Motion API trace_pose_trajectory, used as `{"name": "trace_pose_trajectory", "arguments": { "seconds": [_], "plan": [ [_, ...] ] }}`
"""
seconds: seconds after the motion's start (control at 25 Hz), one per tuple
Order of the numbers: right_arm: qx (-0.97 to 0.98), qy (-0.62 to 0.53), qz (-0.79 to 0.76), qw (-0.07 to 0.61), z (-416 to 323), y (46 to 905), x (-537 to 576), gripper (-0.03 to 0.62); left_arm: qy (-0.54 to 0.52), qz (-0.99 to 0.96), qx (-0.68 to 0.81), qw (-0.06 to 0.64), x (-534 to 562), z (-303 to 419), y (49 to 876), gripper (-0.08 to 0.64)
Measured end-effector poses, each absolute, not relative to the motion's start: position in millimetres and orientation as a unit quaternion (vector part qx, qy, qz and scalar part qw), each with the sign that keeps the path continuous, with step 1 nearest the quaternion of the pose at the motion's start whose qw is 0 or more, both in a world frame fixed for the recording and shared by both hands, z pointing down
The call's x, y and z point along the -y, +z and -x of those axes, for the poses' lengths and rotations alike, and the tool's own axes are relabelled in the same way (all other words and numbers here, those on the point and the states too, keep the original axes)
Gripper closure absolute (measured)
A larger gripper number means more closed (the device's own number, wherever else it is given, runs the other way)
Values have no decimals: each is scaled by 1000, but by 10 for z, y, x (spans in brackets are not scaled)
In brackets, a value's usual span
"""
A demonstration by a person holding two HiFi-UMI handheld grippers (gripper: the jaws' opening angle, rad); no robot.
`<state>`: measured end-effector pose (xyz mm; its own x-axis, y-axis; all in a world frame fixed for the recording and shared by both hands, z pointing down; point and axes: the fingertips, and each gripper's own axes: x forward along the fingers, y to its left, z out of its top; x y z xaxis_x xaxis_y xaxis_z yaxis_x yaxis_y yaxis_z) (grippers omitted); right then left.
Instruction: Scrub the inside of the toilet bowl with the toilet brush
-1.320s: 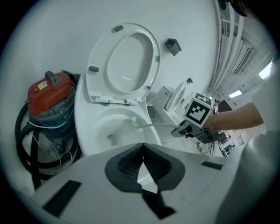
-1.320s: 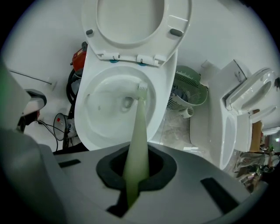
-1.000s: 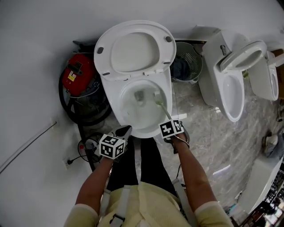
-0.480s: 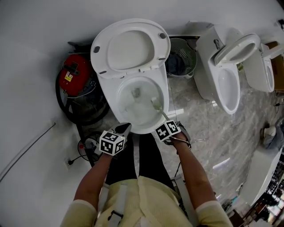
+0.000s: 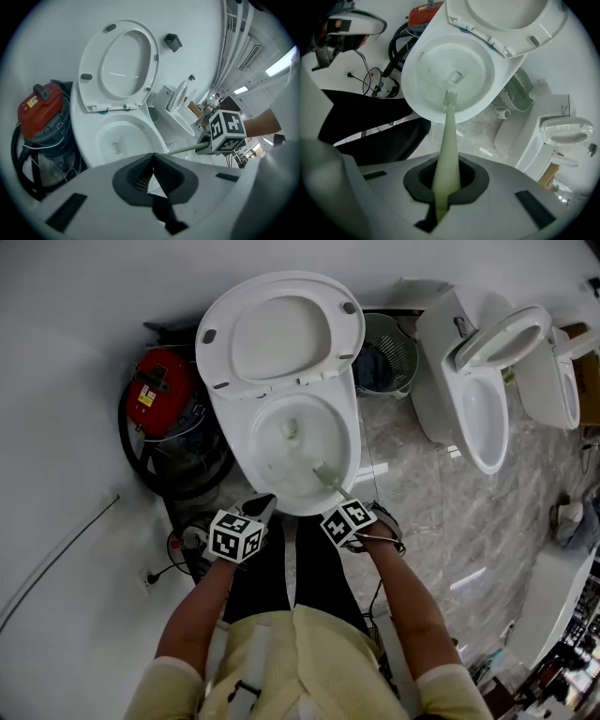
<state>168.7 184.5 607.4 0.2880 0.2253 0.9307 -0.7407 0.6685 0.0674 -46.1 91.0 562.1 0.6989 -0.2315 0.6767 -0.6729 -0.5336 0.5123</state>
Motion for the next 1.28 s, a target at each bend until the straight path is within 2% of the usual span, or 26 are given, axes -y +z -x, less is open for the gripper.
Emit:
{"name": "trace_pose_trajectory", "arguments": {
  "seconds": [0.4, 1.28],
  "plan": [
    [528, 397, -227, 716, -1192, 6163, -2094, 577, 277, -822, 290, 405, -934, 683, 5668, 549],
    [587, 435, -243, 639, -331, 6214, -1598, 577, 244, -795, 353, 429, -884, 1031, 5712, 549]
  ]
}}
